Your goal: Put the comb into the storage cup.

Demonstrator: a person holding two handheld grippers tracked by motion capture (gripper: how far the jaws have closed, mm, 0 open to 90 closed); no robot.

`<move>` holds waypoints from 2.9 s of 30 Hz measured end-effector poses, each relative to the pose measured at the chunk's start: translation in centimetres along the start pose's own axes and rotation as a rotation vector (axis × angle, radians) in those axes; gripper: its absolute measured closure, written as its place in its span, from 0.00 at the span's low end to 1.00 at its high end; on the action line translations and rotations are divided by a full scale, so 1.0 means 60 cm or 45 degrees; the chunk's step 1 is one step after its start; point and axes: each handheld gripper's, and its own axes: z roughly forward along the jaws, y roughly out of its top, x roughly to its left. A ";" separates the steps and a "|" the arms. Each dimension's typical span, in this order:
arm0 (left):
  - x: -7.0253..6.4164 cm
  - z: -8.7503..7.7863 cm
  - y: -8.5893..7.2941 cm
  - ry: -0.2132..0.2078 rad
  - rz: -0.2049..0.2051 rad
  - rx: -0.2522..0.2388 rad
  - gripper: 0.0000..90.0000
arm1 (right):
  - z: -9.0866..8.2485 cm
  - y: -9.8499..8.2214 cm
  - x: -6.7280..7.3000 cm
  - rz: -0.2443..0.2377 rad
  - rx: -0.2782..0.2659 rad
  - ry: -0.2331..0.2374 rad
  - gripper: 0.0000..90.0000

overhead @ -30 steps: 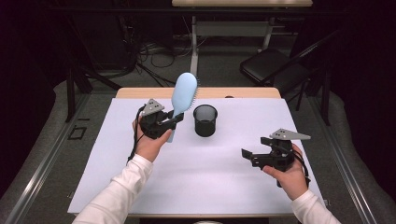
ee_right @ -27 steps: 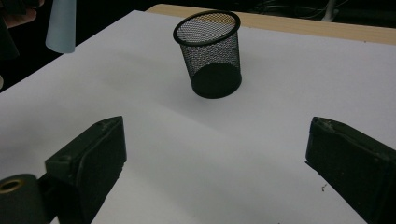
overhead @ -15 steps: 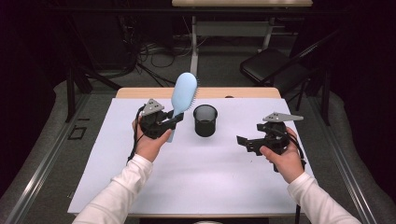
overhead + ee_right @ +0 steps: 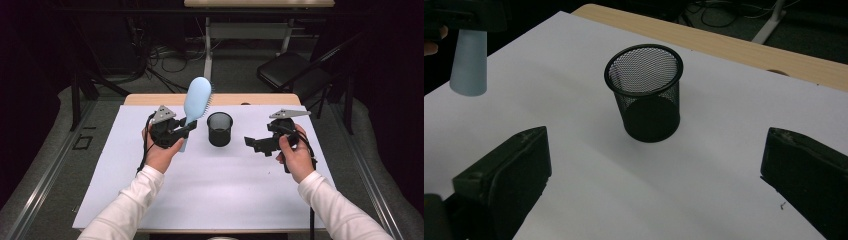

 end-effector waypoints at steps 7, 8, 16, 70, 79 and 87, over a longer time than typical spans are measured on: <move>-0.002 0.000 0.002 -0.002 -0.003 -0.010 0.78 | 0.011 0.028 0.002 0.002 0.016 0.023 0.00; -0.002 0.001 0.002 -0.004 -0.002 -0.011 0.78 | 0.012 0.032 0.003 0.002 0.017 0.023 0.00; -0.005 0.004 0.005 -0.006 -0.001 -0.017 0.78 | 0.022 0.056 0.011 -0.011 0.023 0.023 0.00; -0.028 0.045 0.008 -0.040 -0.002 -0.040 0.78 | 0.060 0.156 0.031 0.172 -0.022 0.191 0.00; -0.031 0.050 0.006 -0.065 0.022 -0.043 0.78 | 0.058 0.161 0.033 0.172 -0.045 0.211 0.00; -0.037 0.055 0.004 -0.083 0.044 -0.038 0.78 | 0.058 0.162 0.031 0.186 -0.036 0.251 0.02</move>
